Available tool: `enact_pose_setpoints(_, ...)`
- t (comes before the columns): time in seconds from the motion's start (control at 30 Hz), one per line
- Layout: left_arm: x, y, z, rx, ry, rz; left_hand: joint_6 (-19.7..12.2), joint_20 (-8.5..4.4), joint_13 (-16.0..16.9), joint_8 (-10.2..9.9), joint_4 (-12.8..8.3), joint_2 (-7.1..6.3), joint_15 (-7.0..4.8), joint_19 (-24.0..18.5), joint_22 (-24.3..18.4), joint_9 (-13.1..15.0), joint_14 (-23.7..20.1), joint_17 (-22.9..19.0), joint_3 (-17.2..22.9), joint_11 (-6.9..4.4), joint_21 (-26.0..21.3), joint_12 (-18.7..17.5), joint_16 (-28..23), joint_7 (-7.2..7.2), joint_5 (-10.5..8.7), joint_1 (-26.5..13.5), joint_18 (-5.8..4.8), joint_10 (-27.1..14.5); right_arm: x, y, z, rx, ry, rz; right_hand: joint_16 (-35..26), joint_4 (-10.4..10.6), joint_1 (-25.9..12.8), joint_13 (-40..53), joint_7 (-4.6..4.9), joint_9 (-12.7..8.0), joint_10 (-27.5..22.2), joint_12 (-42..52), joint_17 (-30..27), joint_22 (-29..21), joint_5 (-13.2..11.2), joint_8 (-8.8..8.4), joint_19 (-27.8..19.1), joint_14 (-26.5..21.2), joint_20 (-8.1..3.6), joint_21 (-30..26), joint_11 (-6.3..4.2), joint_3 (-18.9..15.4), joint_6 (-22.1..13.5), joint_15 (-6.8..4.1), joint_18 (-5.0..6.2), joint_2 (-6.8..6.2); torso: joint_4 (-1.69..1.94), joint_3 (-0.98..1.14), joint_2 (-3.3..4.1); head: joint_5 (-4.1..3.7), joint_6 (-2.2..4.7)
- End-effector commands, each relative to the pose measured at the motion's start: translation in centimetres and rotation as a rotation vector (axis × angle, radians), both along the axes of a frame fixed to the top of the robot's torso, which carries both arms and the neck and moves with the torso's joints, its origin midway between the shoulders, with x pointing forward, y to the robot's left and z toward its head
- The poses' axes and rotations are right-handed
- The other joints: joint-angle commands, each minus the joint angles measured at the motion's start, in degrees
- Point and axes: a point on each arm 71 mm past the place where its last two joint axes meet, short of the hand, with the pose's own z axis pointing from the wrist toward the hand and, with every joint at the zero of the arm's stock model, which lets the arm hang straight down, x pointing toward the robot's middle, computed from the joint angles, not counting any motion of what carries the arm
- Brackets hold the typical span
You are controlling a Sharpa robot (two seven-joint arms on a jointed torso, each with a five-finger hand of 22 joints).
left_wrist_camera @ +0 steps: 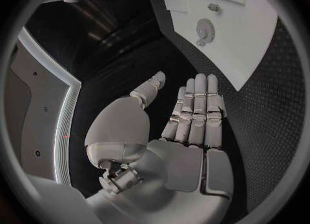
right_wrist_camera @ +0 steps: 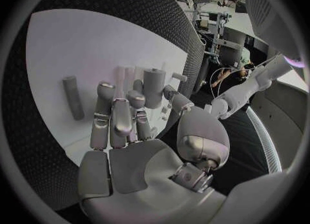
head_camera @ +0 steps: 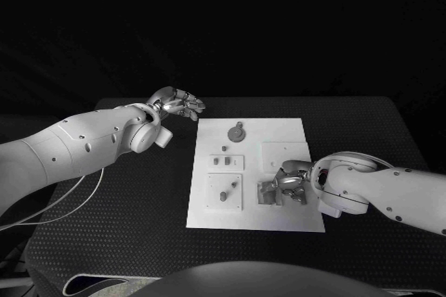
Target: Assemble the parts on the task board
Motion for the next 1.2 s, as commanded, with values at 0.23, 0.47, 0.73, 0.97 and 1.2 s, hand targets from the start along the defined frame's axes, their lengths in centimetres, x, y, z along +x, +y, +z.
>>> enact_pose_setpoints(0.23, 0.0, -0.2, 0.1, -0.011, -0.003, -0.01, 0.09, 0.08, 0.08, 0.21, 0.03, 0.04, 0.05, -0.1, -0.12, 0.05, 0.29, 0.2, -0.05, -0.11, 0.16, 0.17, -0.34, 0.33, 0.24, -0.35, 0.34, -0.04, -0.1, 0.0, -0.1, -0.011, 0.008, 0.016, -0.63, 2.29, 0.93, -0.14, 0.46, 0.26, -0.84, -0.27, -0.69, 1.14, -0.29, -0.65, -0.31, -1.06, 0.13, -0.24, 0.15, 1.17, -0.82, 0.15, 0.6, -2.66, -0.01, 0.02, 0.01, 0.0, -0.14)
enact_pose_setpoints(0.47, 0.0, -0.2, 0.1, -0.011, -0.003, -0.011, 0.09, 0.1, 0.08, 0.21, 0.06, -0.01, 0.06, -0.12, -0.12, 0.04, 0.29, 0.24, -0.05, -0.1, 0.15, 0.17, -0.39, 0.34, 0.27, -0.39, 0.33, -0.05, 0.0, -0.1, -0.1, -0.006, -0.001, 0.007, -0.69, 2.65, 0.92, -0.15, 0.49, 0.3, -0.9, -0.27, -0.79, 1.14, -0.3, -0.68, -0.33, -1.16, 0.17, -0.25, 0.18, 1.2, -0.87, 0.19, 0.6, -2.68, 0.0, 0.03, 0.0, -0.04, -0.14)
enact_pose_setpoints(0.73, 0.0, -0.3, 0.1, -0.011, -0.003, -0.012, 0.1, 0.1, 0.08, 0.22, 0.09, -0.01, 0.06, -0.12, -0.13, 0.04, 0.3, 0.28, -0.03, -0.1, 0.16, 0.18, -0.43, 0.34, 0.29, -0.4, 0.32, -0.04, 0.0, -0.1, 0.2, 0.027, -0.034, 0.008, -0.5, 2.63, 1.57, -0.11, 0.45, 0.5, -0.82, -0.09, -0.38, 1.19, -0.35, -0.57, -0.29, -0.87, 0.16, -0.12, 0.15, 1.08, -0.67, 0.18, 0.6, -1.87, -0.01, 0.04, 0.0, -0.12, -0.11)
enact_pose_setpoints(0.97, 0.0, -0.3, 0.1, -0.012, -0.004, -0.012, 0.1, 0.1, 0.09, 0.22, 0.11, 0.01, 0.06, -0.12, -0.13, 0.04, 0.32, 0.32, -0.02, -0.1, 0.16, 0.18, -0.45, 0.34, 0.3, -0.41, 0.33, -0.04, -0.1, -1.2, 1.6, 0.075, -0.093, -0.011, -0.26, 1.14, 2.84, -0.14, 0.4, 0.69, -0.48, 0.22, 0.18, 1.19, -0.35, -0.67, -0.11, -0.28, 0.05, 0.14, 0.09, 0.11, -0.79, 0.09, 0.6, -0.49, 0.02, 0.05, -0.02, -0.23, 0.06)
enact_pose_setpoints(1.2, 0.0, -0.3, 0.1, -0.011, -0.004, -0.011, 0.11, 0.1, 0.09, 0.23, 0.13, 0.0, 0.07, -0.12, -0.13, 0.05, 0.33, 0.35, -0.02, -0.11, 0.16, 0.19, -0.48, 0.34, 0.3, -0.43, 0.32, -0.03, 1.6, -4.7, 4.5, 0.014, -0.186, -0.079, -0.01, -2.79, 6.13, -0.25, 0.41, 0.96, 0.04, 0.58, 0.88, 1.16, -0.37, -0.73, 0.32, 0.61, -0.18, 0.37, 0.01, -0.58, -0.69, 0.06, 0.6, 2.39, -0.07, -0.04, 0.01, -0.4, 0.49)
